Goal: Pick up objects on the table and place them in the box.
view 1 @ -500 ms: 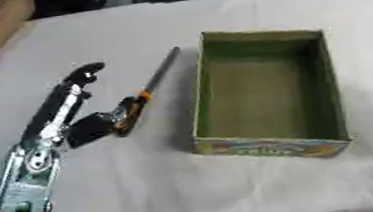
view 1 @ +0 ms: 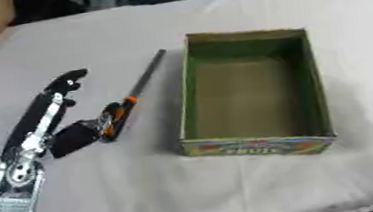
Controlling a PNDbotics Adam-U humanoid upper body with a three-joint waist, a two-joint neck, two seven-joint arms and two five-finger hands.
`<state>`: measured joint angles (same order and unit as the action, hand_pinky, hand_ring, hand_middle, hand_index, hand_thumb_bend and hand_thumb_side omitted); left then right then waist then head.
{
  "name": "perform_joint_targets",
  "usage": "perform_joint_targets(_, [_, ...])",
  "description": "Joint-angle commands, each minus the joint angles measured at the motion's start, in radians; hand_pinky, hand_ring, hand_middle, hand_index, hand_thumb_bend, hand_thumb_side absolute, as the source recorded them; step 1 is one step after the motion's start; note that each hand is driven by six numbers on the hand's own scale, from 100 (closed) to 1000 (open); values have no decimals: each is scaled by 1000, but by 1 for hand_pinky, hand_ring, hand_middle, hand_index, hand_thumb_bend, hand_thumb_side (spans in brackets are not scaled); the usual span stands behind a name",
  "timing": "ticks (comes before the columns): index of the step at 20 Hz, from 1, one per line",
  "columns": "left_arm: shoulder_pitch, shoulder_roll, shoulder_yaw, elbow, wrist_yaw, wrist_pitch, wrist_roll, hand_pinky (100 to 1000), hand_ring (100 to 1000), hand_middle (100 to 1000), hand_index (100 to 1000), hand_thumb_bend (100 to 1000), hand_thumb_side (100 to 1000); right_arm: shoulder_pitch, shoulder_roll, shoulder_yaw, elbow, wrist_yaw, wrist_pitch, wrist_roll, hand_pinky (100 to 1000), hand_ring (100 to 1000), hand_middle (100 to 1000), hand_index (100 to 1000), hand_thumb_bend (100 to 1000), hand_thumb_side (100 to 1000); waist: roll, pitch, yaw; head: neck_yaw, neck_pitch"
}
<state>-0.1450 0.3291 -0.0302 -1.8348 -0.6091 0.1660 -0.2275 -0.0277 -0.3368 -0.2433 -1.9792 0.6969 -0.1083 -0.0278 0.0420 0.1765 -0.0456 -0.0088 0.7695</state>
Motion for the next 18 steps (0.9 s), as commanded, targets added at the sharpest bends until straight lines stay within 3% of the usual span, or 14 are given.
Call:
perform_joint_targets(1, [-2, 9, 2, -12, -5, -2, 2, 793, 920, 952, 1000, 517, 513, -4, -13, -3, -21, -3, -2, 4, 560, 634, 699, 756, 526, 618, -4, -10, 2, -3, 1])
perform_joint_targets(12, [-1, 10, -1, -12, -12, 0, -1, 797, 921, 951, 999, 521, 512, -4, -13, -2, -21, -3, -2, 5, 561, 634, 699, 756, 527, 618, -3, -7, 1, 11, 1])
perform_joint_targets(18, [-37, 35, -31, 35, -92, 34, -30, 820, 930, 942, 974, 540, 495, 0, -17, 1, -21, -3, -2, 9, 561, 635, 699, 756, 526, 618, 3, -11, -4, 18, 1])
